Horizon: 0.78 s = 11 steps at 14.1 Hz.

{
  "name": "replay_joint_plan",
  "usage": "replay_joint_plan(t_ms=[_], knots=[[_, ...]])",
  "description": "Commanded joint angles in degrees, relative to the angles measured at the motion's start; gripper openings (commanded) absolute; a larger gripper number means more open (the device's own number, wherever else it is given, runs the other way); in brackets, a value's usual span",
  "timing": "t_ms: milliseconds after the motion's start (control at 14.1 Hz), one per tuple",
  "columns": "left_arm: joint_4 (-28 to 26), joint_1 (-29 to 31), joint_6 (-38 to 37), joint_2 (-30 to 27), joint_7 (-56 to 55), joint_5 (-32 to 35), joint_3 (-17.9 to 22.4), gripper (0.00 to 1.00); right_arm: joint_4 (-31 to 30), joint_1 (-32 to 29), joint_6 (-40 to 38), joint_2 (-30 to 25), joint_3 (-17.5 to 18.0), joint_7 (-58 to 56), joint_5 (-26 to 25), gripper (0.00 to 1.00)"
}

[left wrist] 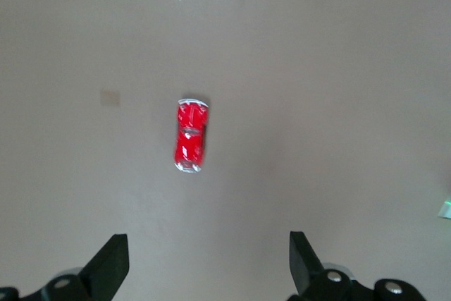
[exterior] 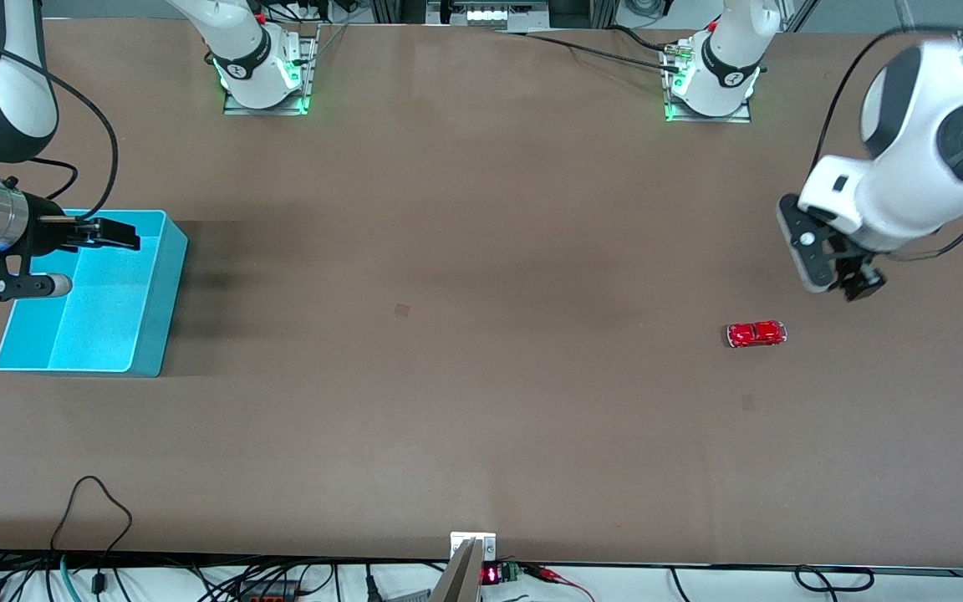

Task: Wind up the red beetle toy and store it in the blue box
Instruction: 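Move the left gripper down over the red toy car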

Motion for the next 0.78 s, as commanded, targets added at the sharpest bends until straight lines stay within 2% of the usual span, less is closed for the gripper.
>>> replay_joint_plan(t_ms=[0,355,568,710], knots=[[-5.2,4.3,11.6,3.7,5.7,0.6,-0.4,1.0,0.6,0.0,-0.4,1.1,0.1,-0.2,0.2,1.0],[-9.7,7.4,27.9,12.3,12.3,0.6,-0.4,1.0,0.5,-0.1,-0.5,1.4,0.1,-0.4,-0.1,1.0],[-9.9,8.7,33.1,16.9,12.3,0.6,-0.7,1.0,0.5,-0.1,-0.6,1.4,0.1,-0.6,-0.2,1.0],[-10.1,8.9,33.7,18.8,12.3,0.6,-0.8,1.0,0.6,0.0,-0.6,1.4,0.1,-0.7,-0.5,1.0]])
